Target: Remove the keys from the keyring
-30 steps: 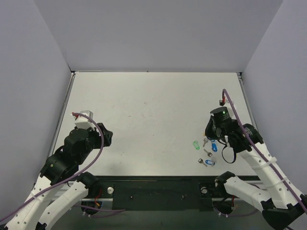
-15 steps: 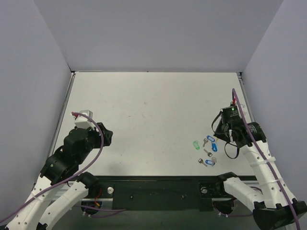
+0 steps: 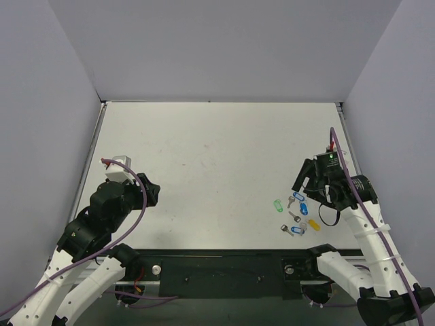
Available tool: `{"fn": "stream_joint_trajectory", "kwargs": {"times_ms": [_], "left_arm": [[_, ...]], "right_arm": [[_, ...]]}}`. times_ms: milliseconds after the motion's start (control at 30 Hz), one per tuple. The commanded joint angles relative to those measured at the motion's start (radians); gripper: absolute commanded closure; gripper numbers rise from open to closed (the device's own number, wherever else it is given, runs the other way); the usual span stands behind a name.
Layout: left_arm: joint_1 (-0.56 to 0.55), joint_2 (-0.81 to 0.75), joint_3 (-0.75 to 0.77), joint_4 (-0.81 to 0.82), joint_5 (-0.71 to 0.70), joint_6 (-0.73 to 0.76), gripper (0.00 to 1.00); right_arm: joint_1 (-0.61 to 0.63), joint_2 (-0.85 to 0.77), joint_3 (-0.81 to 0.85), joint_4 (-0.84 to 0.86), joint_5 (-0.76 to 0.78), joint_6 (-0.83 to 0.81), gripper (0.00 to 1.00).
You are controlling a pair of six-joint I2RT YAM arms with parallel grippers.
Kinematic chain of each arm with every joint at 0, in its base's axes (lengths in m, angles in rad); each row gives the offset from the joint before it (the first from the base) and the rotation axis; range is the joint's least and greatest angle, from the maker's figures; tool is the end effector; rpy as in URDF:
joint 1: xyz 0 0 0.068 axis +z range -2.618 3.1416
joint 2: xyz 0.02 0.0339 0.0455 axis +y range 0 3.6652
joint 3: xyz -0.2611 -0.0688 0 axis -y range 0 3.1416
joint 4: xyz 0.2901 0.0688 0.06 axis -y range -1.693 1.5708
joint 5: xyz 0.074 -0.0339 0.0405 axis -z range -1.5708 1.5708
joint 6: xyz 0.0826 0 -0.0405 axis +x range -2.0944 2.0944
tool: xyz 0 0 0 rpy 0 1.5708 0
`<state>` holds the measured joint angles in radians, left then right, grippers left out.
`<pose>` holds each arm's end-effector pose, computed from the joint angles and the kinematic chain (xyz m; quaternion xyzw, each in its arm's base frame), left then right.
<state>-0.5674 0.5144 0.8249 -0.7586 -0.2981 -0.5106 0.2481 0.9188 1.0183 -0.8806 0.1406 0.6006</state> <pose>0.1720 -0.0808 0.3215 -0.0552 0.8391 -0.1623 0.5163 0.2499 0.0514 0.2999 0.1880 0.9018 0.0989 0.3764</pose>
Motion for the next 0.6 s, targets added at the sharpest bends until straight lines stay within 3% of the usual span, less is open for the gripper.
{"fn": "stream_joint_trajectory", "kwargs": {"times_ms": [0,300,567], "left_arm": [[0.008,0.001,0.0,0.045,0.014,0.017,0.26],[0.008,-0.004,-0.003,0.048,0.017,0.017,0.26],[0.008,-0.007,-0.003,0.05,0.019,0.018,0.26]], "right_arm": [[-0.006,-0.04,-0.024,0.015,-0.061,0.001,0.22],[0.003,-0.15,-0.116,0.198,-0.232,0.019,0.22],[0.028,-0.228,-0.162,0.307,-0.201,0.033,0.21]]}}
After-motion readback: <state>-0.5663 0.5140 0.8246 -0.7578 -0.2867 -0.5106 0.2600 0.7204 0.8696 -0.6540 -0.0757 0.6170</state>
